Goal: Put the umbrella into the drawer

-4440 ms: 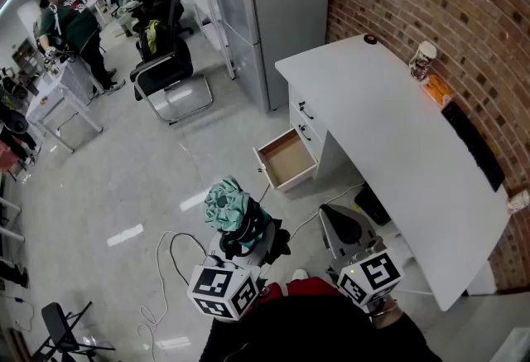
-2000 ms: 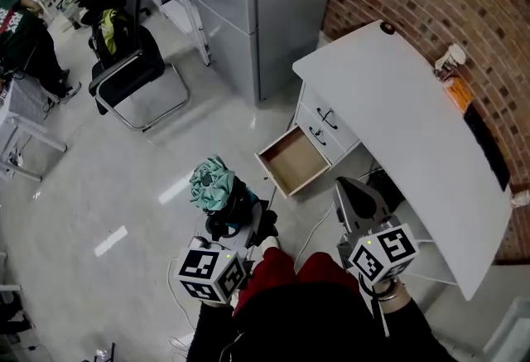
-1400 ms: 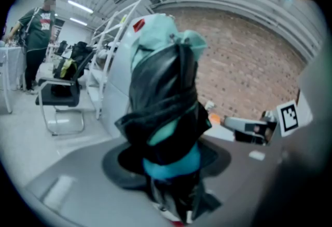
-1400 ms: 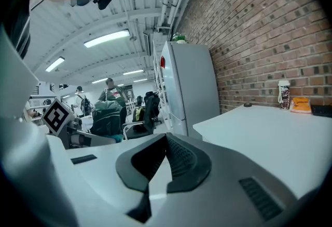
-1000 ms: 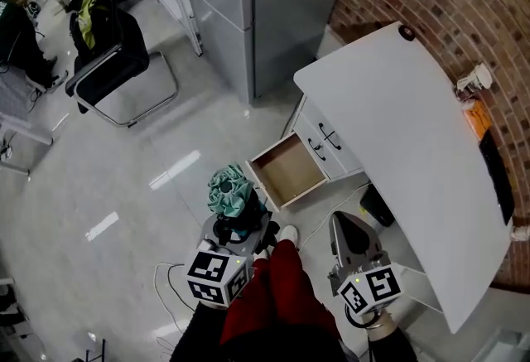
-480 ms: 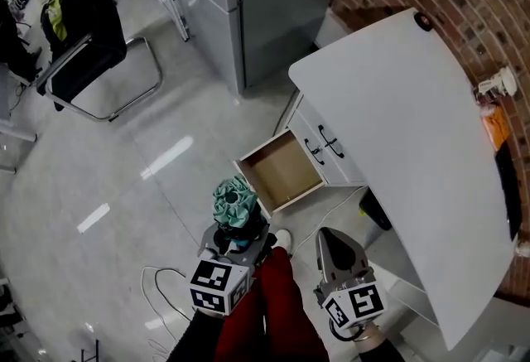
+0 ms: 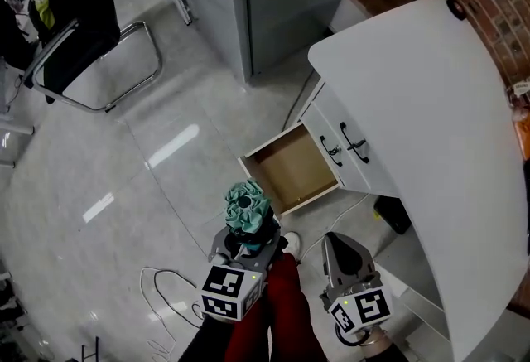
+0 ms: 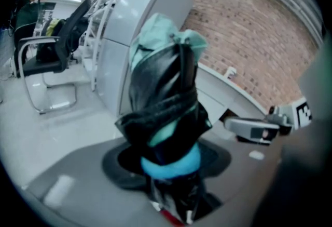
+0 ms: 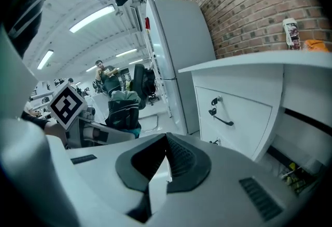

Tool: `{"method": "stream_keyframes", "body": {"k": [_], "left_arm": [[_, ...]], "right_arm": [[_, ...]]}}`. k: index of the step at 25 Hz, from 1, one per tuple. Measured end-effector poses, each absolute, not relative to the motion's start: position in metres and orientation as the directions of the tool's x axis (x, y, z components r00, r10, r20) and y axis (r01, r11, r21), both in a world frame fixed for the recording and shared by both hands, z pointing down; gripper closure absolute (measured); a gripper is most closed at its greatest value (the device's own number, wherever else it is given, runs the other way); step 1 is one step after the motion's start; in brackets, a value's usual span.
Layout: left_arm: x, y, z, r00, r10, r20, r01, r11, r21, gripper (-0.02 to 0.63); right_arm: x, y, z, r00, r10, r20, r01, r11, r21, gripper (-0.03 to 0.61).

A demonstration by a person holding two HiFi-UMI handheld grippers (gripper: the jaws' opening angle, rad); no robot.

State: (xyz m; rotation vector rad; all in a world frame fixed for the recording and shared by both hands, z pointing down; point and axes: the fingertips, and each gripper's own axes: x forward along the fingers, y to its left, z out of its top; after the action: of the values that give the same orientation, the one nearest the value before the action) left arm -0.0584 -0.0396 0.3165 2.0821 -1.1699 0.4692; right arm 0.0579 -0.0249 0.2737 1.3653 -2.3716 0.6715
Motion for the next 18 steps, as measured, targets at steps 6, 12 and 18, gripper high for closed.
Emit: {"method": "stream_keyframes", "body": {"k": [6, 12, 18], "left_arm": [[-0.054, -0.047, 0.365, 0.533, -0.586, 0.61, -0.846, -0.366, 0.387, 0.383], [-0.044, -0.052, 0.414, 0.536, -0.578, 0.615, -0.844, -0.357, 0.4, 0.383], [-0.032, -0.06, 0.458, 0.532, -0.577, 0.62, -0.847, -0.359, 0.393, 0.382]], "right_arm": [[0.054, -0.032, 0.328, -0.488, -0.713, 0.503, -0.872, 0.424, -0.245, 0.577], [0.055, -0.031, 0.381, -0.479, -0.705, 0.523, -0.877, 0.414, -0.245, 0.577], [0.06, -0.03, 0.428, -0.47, -0.701, 0.537, -0.881, 0.409, -0.237, 0.577]]}}
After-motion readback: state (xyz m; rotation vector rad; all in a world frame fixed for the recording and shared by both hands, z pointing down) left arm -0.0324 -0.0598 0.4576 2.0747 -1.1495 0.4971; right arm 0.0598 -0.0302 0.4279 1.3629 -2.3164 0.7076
